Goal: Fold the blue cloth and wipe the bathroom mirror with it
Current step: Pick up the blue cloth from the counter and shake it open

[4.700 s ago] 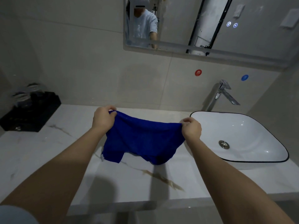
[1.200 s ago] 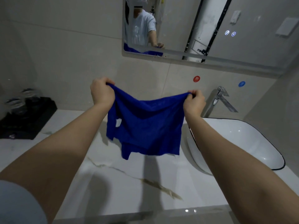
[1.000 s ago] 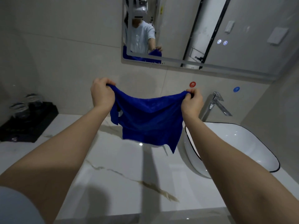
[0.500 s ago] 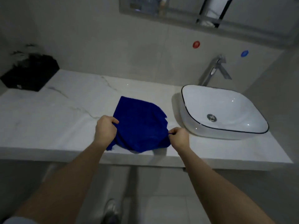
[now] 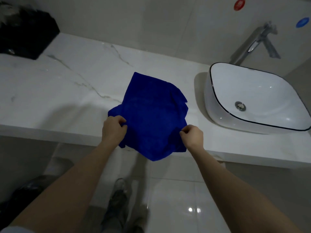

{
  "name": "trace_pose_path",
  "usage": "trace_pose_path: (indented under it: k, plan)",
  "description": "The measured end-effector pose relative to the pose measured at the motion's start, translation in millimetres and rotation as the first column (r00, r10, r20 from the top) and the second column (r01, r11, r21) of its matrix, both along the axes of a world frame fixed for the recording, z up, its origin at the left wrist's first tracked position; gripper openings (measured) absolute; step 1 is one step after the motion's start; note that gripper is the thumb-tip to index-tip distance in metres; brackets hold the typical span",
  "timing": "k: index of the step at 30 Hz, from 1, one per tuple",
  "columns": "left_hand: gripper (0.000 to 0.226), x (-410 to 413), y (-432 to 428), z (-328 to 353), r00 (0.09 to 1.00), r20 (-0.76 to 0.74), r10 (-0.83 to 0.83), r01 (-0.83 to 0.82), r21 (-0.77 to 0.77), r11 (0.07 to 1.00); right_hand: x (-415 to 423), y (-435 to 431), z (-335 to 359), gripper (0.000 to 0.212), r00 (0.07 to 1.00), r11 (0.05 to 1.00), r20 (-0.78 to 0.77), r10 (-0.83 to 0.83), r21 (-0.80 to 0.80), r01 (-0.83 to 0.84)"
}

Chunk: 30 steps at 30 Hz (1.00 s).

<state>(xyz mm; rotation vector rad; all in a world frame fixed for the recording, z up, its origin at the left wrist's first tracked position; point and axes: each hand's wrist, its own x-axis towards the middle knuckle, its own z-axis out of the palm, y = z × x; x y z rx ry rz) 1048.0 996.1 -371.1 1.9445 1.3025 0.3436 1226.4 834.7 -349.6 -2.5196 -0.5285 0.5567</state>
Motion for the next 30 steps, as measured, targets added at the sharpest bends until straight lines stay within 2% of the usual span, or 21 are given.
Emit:
trace_pose_path:
  k: [4,7,9,11,16,19,21,23,26,30]
  plan:
    - [0.038,18.2,27.9,-10.6,0.996,-0.048,-0.07,0.064,-0.107,0.992,17.1,38.8,-7.8,0.033,0.997,0.997,0.038,0.067,-0.026,-0.066]
    - [0.053,26.8,44.4,-23.0,0.983,-0.139,-0.12,0.095,-0.174,0.98,23.4,61.6,-17.0,0.037,0.987,0.964,0.029,0.159,-0.219,-0.149]
    - [0.058,27.7,53.0,-30.4,0.96,-0.229,-0.163,0.147,-0.084,0.986,24.8,74.0,-22.2,0.036,0.969,0.885,0.064,0.237,-0.425,-0.189]
    - [0.056,27.7,62.4,-36.3,0.933,-0.311,-0.179,0.194,0.017,0.981,26.3,84.3,-27.8,0.037,0.961,0.83,0.092,0.262,-0.529,-0.176]
    - [0.046,32.8,87.4,-51.3,0.892,-0.399,-0.212,0.266,0.083,0.961,32.8,102.5,-46.3,0.046,0.951,0.857,0.078,0.298,-0.461,-0.231]
    - [0.031,38.2,97.2,-56.0,0.871,-0.444,-0.209,0.29,0.122,0.949,40.4,110.6,-53.0,0.052,0.947,0.853,0.036,0.321,-0.445,-0.272]
    - [0.017,42.6,101.9,-55.9,0.902,-0.343,-0.26,0.301,0.069,0.951,45.5,115.9,-55.9,0.054,0.948,0.852,0.025,0.317,-0.446,-0.273]
    - [0.002,46.3,106.2,-55.0,0.922,-0.173,-0.347,0.358,0.036,0.933,52.1,120.8,-57.1,0.051,0.952,0.867,0.064,0.3,-0.435,-0.244]
    - [0.017,55.3,112.8,-50.1,0.904,-0.026,-0.427,0.428,0.086,0.9,65.2,127.3,-55.7,0.046,0.952,0.859,0.061,0.3,-0.451,-0.242]
    - [0.017,73.2,120.6,-40.3,0.892,0.001,-0.452,0.452,-0.023,0.892,77.2,138.1,-52.3,0.039,0.954,0.859,0.035,0.297,-0.446,-0.251]
